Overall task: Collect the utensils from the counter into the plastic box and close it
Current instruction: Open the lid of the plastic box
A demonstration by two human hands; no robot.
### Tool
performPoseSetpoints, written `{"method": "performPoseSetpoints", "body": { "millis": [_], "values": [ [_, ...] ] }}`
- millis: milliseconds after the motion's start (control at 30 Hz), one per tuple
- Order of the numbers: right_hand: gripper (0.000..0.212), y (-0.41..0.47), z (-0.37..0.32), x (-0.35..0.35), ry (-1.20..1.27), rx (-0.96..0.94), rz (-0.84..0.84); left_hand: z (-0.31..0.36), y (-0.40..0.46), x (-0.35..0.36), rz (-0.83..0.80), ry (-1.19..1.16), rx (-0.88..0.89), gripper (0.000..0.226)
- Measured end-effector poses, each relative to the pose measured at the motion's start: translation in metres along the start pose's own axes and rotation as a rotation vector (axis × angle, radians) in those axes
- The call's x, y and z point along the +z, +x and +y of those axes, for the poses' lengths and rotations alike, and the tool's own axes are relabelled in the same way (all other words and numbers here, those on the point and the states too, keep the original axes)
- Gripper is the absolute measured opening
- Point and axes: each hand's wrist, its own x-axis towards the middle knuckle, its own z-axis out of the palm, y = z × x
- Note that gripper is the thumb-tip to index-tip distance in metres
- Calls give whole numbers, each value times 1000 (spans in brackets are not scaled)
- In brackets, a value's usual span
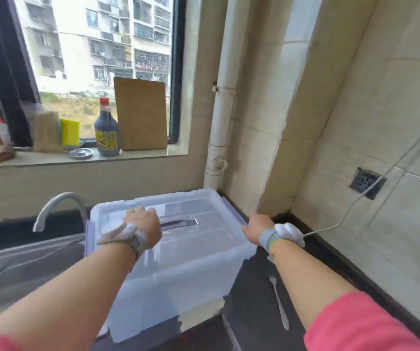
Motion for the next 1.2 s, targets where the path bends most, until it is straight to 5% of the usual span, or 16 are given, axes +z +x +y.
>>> {"method": "performPoseSetpoints", "body": {
  "millis": [167, 367, 600, 800, 1000, 1200],
  "values": [
    [56, 43, -18, 23, 90, 68, -70, -54, 20, 43, 41, -11, -449, 62],
    [46, 77, -15, 42, 157, 114, -89, -67, 21, 66, -54, -267, -727, 51],
    [58, 94, -2, 33, 422, 283, -134, -76, 12, 53, -61, -413, -826, 48],
    [57, 97, 1, 27, 509, 355, -233, -82, 10, 57, -19, -545, -934, 67],
    [53, 102, 2, 27, 521, 348, -206, -86, -3, 59, -85, -539, -935, 46],
    [43, 94, 0, 45, 208, 89, 106, -70, -7, 44, -3, -367, -858, 53]
  ]
}}
